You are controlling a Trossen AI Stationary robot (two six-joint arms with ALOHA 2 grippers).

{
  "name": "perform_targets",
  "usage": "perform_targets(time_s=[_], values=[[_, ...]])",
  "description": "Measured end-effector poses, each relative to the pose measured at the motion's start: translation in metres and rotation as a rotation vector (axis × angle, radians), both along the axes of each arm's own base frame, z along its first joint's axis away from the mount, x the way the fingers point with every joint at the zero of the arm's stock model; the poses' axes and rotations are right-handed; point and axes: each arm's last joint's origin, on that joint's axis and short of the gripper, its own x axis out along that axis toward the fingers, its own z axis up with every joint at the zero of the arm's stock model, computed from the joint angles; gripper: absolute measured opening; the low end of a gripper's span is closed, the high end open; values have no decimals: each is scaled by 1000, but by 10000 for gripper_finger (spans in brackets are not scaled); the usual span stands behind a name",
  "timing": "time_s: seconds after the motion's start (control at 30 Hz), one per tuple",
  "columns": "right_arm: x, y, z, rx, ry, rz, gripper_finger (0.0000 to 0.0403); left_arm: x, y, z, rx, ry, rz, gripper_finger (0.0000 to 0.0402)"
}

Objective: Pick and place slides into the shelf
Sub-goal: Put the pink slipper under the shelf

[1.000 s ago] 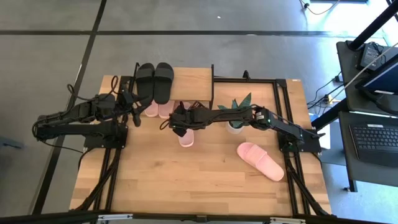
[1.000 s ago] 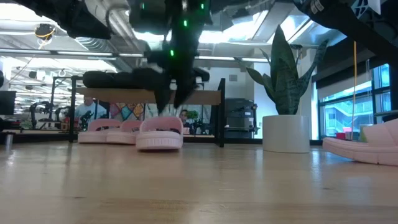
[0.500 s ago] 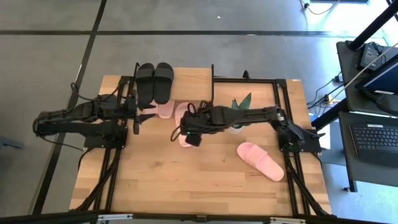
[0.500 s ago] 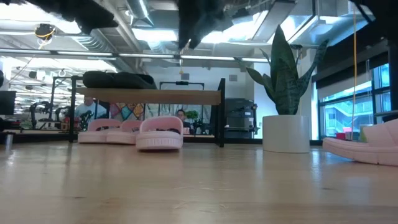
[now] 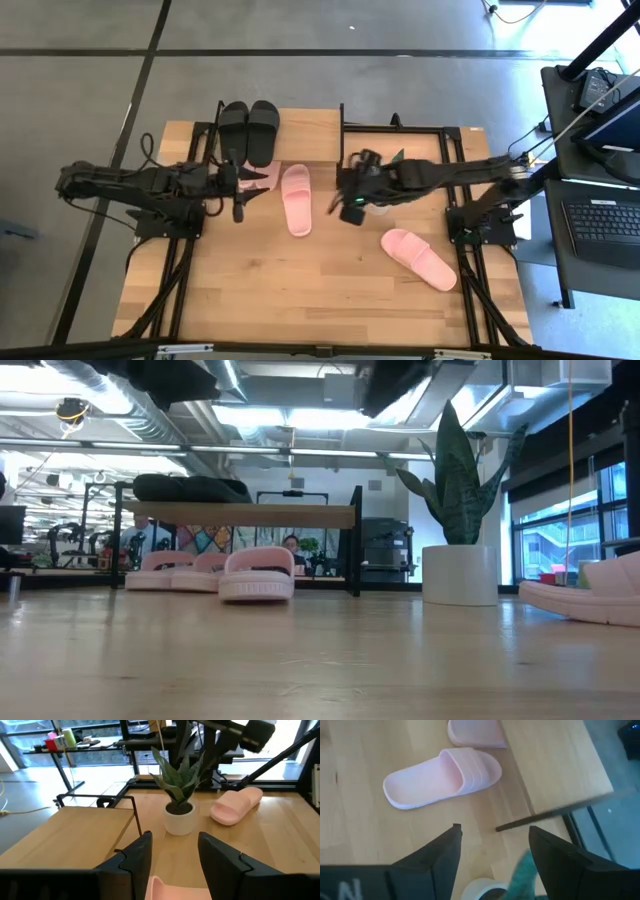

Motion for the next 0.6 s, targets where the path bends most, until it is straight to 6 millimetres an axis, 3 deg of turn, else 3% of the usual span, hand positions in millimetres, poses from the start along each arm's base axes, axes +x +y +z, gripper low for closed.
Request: perform_targets(time_s=[0.37, 0.6], values=[[-121, -23, -26, 63, -346, -144, 232, 47, -30, -12, 127, 165, 30, 151], [-166, -36, -57, 133, -463, -264, 232, 90, -57, -18, 221, 376, -13, 151]])
